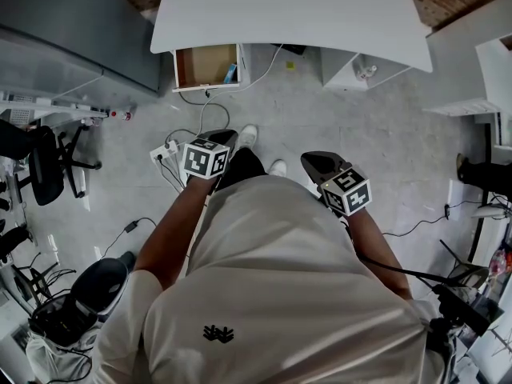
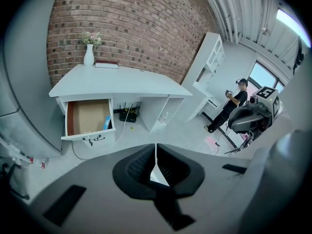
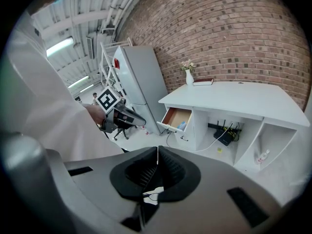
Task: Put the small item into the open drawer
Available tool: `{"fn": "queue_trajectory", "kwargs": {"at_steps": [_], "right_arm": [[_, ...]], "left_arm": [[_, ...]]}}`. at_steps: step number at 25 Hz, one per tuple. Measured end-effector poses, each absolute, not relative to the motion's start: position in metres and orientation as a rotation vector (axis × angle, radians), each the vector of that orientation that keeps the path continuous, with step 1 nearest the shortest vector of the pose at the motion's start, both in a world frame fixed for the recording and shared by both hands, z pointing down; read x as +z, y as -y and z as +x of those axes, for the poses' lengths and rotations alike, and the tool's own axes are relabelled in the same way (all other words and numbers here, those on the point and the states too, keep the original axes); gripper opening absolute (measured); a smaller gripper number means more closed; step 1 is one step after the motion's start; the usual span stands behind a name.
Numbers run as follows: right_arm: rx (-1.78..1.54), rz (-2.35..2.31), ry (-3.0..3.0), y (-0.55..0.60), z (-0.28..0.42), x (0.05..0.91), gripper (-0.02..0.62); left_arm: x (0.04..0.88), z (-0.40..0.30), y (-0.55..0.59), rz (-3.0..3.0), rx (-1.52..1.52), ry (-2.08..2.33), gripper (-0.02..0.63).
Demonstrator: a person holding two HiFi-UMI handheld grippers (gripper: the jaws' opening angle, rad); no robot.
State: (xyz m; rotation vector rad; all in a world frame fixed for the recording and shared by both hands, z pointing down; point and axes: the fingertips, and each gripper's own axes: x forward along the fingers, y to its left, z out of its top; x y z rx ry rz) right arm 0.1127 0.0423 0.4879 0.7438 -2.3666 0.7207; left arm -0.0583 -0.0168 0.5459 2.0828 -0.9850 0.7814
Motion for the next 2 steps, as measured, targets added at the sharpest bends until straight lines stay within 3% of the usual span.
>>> {"fn": "queue_trajectory", "kwargs": {"at_steps": [2], "right_arm": [[0.717,0.744,2.366,-0.0369,0.1099,0.4905,0.032]], "left_arm": [[0.5492,-0.0611,0.0220,2.082,0.782,0.985,0.031]]}}
